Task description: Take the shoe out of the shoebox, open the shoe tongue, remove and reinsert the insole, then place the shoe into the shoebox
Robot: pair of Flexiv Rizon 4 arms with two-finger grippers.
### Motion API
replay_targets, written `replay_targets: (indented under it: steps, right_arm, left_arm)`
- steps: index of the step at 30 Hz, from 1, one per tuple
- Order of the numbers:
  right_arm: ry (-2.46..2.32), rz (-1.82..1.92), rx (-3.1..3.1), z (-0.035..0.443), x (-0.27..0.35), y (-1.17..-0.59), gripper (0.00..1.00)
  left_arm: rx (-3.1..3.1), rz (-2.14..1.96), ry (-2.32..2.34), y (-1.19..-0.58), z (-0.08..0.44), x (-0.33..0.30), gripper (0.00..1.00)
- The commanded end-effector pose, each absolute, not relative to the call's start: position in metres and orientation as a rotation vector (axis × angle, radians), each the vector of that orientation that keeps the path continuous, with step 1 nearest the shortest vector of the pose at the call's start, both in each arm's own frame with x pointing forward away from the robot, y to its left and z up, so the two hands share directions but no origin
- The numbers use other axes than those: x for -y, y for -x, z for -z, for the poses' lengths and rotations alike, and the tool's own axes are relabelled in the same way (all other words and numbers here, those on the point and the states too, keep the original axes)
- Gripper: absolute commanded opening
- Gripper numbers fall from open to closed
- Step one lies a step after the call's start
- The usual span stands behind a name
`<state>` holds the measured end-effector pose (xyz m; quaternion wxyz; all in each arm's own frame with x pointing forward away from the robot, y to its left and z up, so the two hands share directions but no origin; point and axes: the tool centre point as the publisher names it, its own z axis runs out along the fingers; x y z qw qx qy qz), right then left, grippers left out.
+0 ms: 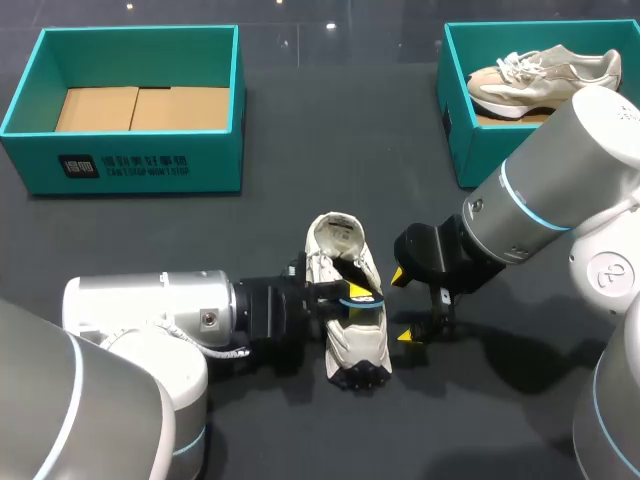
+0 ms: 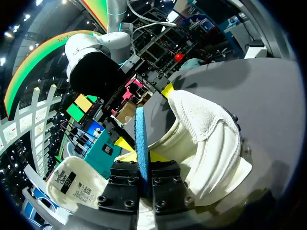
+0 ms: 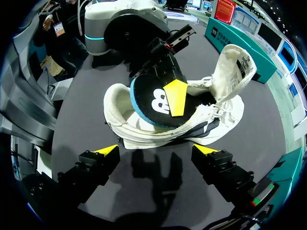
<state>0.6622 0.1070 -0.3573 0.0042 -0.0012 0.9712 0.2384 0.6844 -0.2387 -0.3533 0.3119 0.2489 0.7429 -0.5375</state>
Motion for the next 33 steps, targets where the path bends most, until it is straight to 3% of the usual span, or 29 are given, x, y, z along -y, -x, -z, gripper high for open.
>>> replay_targets:
  steps: [1,2,9,12,17,22,25,27,28,33]
  right_arm:
    - [0.002,-0.742,-3.041,0.357,-0.107,-0.661,1.00]
    - [0.002,-0.742,-3.041,0.357,-0.107,-0.661,1.00]
    - [0.002,-0.742,-3.041,0.357,-0.107,-0.661,1.00]
    - [0.002,-0.742,-3.041,0.357,-0.107,-0.661,1.00]
    - [0.002,-0.742,-3.041,0.357,-0.107,-0.661,1.00]
    - [0.002,-0.742,-3.041,0.357,-0.107,-0.661,1.00]
    - [0.002,-0.742,-3.041,0.357,-0.107,-0.661,1.00]
    - [0.002,-0.742,-3.041,0.357,-0.107,-0.661,1.00]
    - [0.002,-0.742,-3.041,0.357,-0.107,-0.661,1.00]
    - [0.002,-0.742,-3.041,0.357,-0.107,-0.661,1.00]
  left_arm:
    - [-1.962,1.434,-0.660,-0.681,0.349,0.236,0.13]
    - [-1.961,1.437,-0.660,-0.679,0.347,0.236,0.19]
    - [-1.944,1.472,-0.662,-0.667,0.332,0.230,0.24]
    - [-1.933,1.480,-0.667,-0.661,0.325,0.226,0.32]
    - [-1.920,1.487,-0.688,-0.652,0.317,0.224,0.31]
    - [-1.928,1.481,-0.698,-0.649,0.316,0.224,0.25]
    - [-1.944,1.474,-0.698,-0.651,0.320,0.225,0.16]
    - [-1.948,1.473,-0.696,-0.652,0.322,0.226,0.02]
    - [-1.950,1.473,-0.696,-0.653,0.324,0.227,0.00]
    - [-1.958,1.445,-0.724,-0.661,0.335,0.237,0.00]
